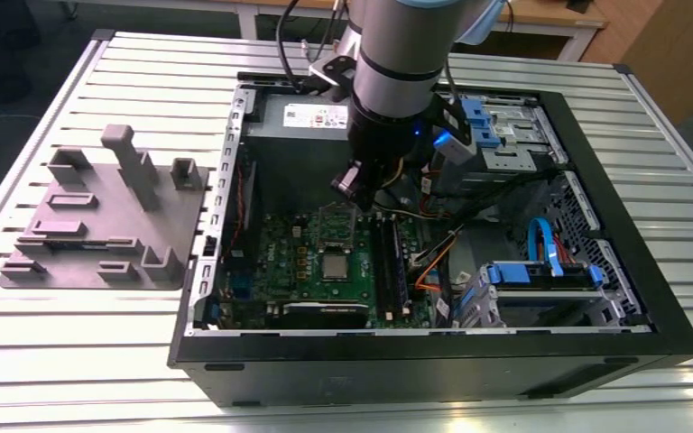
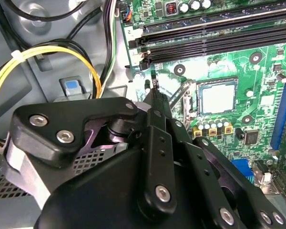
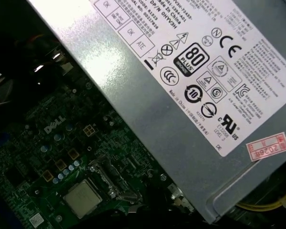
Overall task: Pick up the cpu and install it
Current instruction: 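Close the cpu cover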
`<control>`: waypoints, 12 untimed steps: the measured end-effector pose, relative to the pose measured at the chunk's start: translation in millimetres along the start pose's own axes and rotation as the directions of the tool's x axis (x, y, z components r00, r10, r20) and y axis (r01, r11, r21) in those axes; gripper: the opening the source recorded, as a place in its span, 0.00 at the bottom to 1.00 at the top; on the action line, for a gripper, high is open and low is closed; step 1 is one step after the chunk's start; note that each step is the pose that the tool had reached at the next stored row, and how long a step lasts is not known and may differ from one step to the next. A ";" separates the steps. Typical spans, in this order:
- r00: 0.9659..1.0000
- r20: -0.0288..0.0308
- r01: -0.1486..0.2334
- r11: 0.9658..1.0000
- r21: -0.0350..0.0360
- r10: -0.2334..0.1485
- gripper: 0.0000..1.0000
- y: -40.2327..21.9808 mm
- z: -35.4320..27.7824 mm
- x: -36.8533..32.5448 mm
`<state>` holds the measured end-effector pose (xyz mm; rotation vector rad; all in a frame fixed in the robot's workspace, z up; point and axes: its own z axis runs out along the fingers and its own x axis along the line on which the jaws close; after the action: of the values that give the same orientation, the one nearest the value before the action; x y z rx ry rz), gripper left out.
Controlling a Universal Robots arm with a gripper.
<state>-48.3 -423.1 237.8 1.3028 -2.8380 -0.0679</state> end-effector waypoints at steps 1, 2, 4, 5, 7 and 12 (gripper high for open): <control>1.000 0.002 0.002 1.000 -0.002 -0.002 0.10 0.0 -0.1 0.0; 1.000 0.004 0.005 1.000 -0.003 -0.005 0.10 0.0 -0.3 0.0; 1.000 0.008 0.011 1.000 -0.007 -0.011 0.10 0.0 -0.5 0.0; 1.000 0.010 0.014 1.000 -0.009 -0.014 0.10 0.1 -0.6 0.0; 1.000 0.015 0.019 1.000 -0.013 -0.019 0.10 0.3 -0.6 0.2; 0.999 0.030 0.037 0.999 -0.027 -0.036 0.10 1.3 -0.7 1.1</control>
<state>-50.0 -423.1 238.5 1.3595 -2.8275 -0.1267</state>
